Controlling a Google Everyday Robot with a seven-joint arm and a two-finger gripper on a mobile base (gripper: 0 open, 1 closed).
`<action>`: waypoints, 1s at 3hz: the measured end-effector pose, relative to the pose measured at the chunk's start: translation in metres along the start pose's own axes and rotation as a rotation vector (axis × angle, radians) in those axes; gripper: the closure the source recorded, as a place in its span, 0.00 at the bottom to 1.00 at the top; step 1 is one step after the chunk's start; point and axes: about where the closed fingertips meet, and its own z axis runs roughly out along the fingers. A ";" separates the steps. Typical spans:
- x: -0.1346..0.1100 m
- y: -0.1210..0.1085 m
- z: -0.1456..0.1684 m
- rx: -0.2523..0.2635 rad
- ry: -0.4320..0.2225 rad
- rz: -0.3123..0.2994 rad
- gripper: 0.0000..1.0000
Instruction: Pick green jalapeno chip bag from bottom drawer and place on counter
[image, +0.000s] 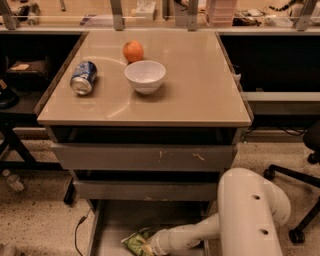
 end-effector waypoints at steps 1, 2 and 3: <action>-0.007 -0.009 -0.032 0.011 -0.022 0.062 1.00; -0.028 -0.023 -0.082 0.059 -0.045 0.066 1.00; -0.032 -0.018 -0.088 0.055 -0.041 0.056 1.00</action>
Offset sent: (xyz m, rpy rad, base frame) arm 0.0376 -0.0810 0.1147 -0.0106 -0.0405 -0.1382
